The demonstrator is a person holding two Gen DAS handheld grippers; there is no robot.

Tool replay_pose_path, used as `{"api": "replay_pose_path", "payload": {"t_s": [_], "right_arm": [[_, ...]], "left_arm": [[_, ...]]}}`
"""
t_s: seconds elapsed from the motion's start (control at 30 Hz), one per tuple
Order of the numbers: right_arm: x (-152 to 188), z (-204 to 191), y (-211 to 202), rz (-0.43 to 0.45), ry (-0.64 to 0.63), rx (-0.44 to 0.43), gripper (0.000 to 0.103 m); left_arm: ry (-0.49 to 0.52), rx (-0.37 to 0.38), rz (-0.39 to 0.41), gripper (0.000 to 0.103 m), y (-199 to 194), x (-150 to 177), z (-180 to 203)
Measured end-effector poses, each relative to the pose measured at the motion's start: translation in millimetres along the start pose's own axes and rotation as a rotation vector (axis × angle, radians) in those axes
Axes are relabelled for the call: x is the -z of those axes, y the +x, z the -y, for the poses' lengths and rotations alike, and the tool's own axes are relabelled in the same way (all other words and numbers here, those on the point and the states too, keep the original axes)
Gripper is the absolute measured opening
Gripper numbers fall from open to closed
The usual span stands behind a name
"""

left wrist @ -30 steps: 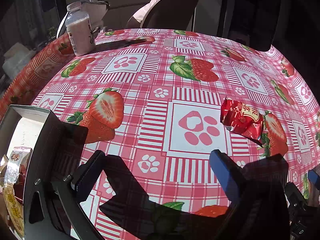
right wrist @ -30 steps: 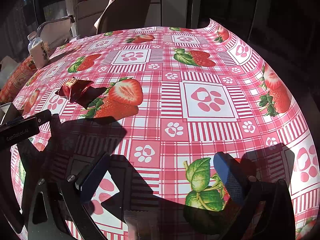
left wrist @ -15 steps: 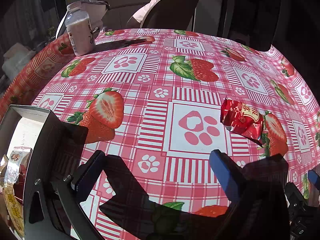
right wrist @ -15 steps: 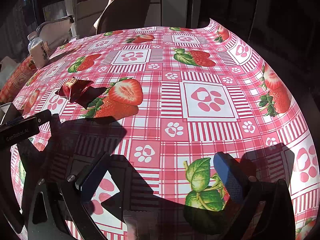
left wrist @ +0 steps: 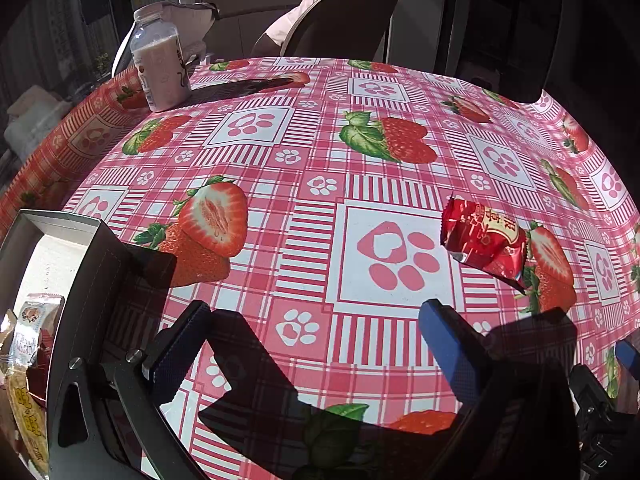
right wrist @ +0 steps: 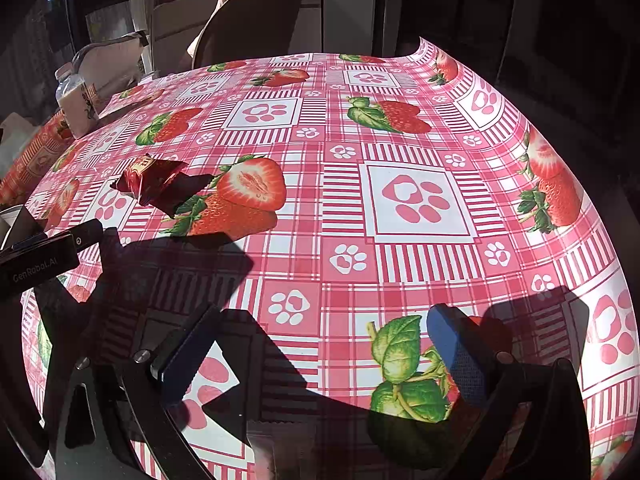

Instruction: Organize snacks

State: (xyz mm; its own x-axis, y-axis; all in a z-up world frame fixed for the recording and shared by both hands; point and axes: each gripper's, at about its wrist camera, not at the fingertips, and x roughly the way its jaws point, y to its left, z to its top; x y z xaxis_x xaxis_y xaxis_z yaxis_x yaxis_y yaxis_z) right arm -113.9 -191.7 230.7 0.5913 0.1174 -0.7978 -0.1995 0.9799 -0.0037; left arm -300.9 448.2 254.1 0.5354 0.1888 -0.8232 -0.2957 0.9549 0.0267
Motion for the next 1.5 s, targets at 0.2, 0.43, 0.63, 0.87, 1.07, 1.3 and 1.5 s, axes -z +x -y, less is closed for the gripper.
{"api": "replay_pose_path", "payload": {"t_s": [0.2, 0.43, 0.63, 0.87, 1.07, 1.3, 1.5], "right_arm": [[0.1, 0.0, -0.1, 0.000, 0.000, 0.000, 0.103], [0.6, -0.1, -0.4, 0.001, -0.001, 0.000, 0.103], [0.5, -0.1, -0.2, 0.001, -0.001, 0.000, 0.103], [-1.0, -1.5, -0.3, -0.051, 0.034, 0.024, 0.103], [-5.9, -14.8, -2.0, -0.387, 0.103, 0.005, 0.103], [-24.3, -46.9, -40.0, -0.455, 0.068, -0.123, 0.103], [-76.3, -105.9, -18.7, -0.474, -0.110, -0.149, 0.103]], "left_arm": [[-0.001, 0.000, 0.000, 0.103, 0.2, -0.6, 1.1], [-0.002, -0.001, 0.000, 0.103, 0.1, -1.1, 1.9], [-0.002, -0.001, 0.000, 0.103, 0.0, -1.0, 1.9], [0.024, 0.012, -0.031, 0.103, -2.2, -3.6, 2.2], [0.154, 0.095, -0.303, 0.103, -3.2, -10.9, 10.0], [0.076, 0.224, -0.463, 0.103, -55.7, 12.8, -23.9], [0.029, 0.213, -0.520, 0.103, -80.8, 22.4, -58.0]]}}
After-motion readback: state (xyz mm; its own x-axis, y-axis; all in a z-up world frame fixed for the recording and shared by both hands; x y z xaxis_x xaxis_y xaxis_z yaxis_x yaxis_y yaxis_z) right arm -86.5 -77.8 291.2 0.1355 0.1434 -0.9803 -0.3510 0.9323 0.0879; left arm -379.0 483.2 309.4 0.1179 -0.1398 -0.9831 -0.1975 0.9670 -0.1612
